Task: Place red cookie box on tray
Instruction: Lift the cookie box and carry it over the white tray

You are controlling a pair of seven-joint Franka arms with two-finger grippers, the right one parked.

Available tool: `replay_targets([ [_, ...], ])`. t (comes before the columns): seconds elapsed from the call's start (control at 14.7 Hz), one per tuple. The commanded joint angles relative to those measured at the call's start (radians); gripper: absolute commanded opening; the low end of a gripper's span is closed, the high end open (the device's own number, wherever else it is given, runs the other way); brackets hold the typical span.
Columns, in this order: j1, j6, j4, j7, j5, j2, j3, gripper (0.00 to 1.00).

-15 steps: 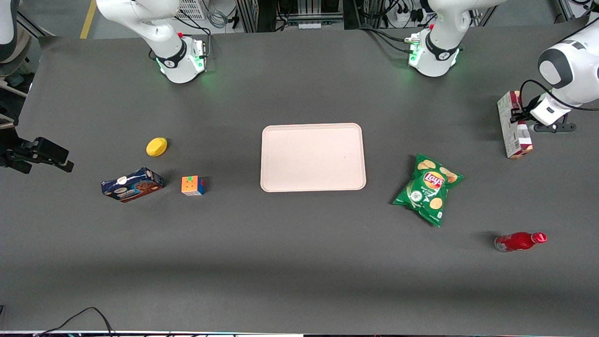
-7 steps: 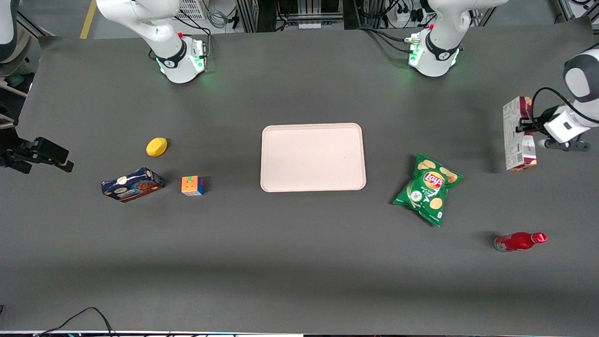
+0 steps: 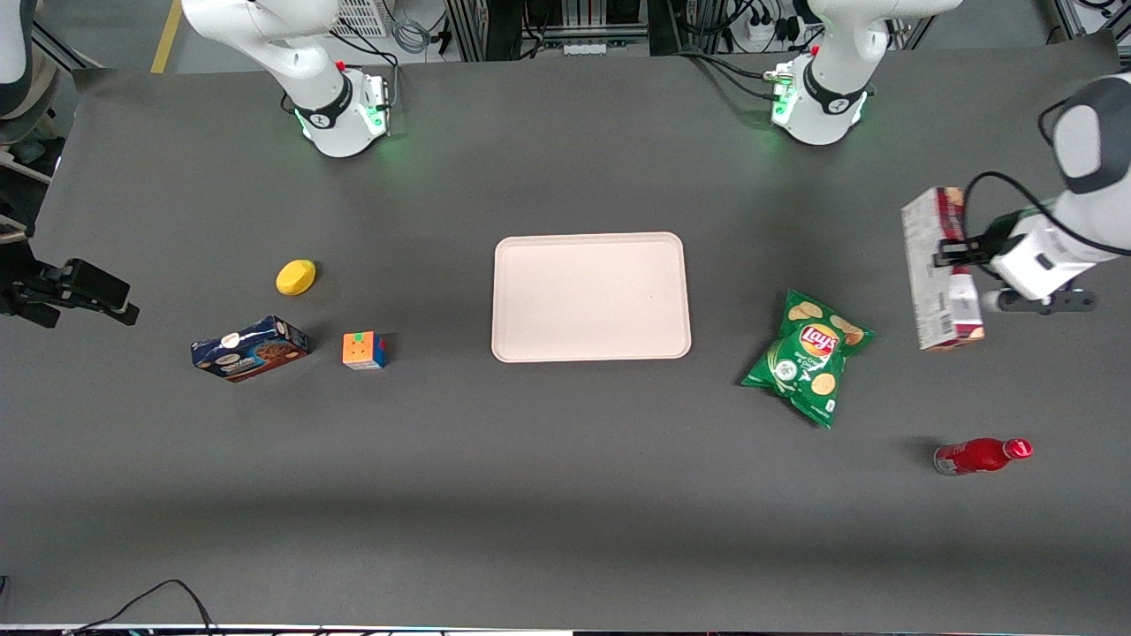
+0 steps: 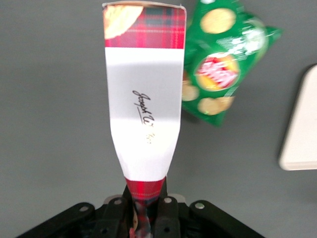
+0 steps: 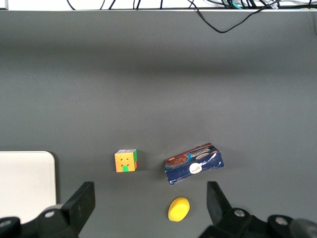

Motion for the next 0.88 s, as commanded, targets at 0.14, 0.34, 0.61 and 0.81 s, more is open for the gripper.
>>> replay_targets([
  [0.14,-0.028,-0.008,0.072,-0.433,-0.090,-0.001,-0.269,0.18],
  [0.34,-0.030,0.065,0.065,-0.596,-0.090,0.006,-0.430,0.18],
  [0.61,-0.045,0.223,0.054,-0.730,-0.072,0.079,-0.601,0.20],
  [0.81,-0.062,0.340,0.011,-0.732,-0.062,0.143,-0.632,0.20],
])
